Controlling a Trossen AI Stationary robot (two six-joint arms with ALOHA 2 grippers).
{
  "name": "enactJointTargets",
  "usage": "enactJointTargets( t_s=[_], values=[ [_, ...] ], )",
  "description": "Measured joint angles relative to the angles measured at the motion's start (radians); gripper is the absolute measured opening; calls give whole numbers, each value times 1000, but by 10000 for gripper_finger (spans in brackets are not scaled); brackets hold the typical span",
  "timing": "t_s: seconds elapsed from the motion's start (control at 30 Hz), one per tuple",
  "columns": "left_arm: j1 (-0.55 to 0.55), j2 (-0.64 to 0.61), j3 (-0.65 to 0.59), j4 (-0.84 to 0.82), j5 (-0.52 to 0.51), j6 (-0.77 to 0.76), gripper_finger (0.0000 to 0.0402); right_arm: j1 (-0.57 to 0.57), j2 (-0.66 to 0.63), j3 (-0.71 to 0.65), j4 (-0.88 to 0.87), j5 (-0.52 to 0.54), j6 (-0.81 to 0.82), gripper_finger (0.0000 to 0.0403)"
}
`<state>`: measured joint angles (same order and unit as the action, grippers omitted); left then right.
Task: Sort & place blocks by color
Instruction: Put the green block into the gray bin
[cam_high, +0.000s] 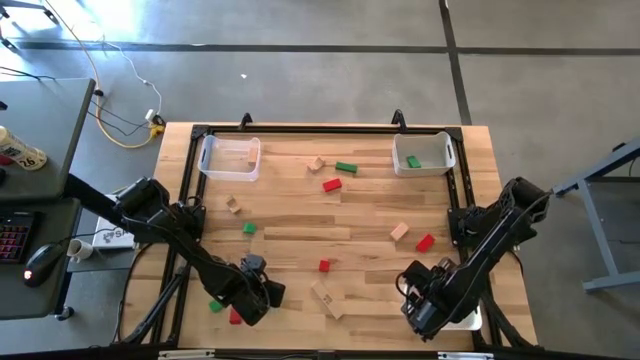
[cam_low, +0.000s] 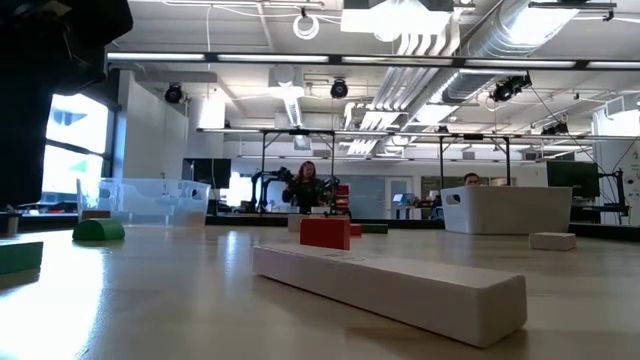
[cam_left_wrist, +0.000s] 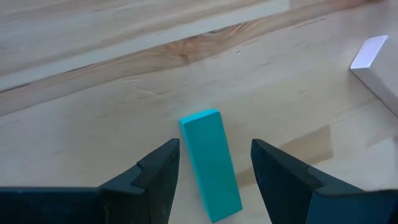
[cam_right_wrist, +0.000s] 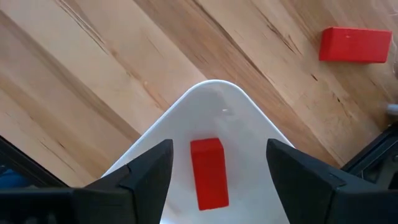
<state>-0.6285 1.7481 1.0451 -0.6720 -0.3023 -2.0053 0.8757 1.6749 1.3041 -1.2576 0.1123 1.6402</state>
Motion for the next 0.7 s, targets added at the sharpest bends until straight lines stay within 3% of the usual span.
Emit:
enactJointTargets(
  t_s=[0.57, 0.7],
  values=[
    [4, 98, 5, 47, 69, 38, 186, 0, 0, 0, -5, 0, -9, 245],
    [6, 99, 4, 46, 74, 79, 170, -1, 0, 0, -5, 0, -4, 245]
  ],
)
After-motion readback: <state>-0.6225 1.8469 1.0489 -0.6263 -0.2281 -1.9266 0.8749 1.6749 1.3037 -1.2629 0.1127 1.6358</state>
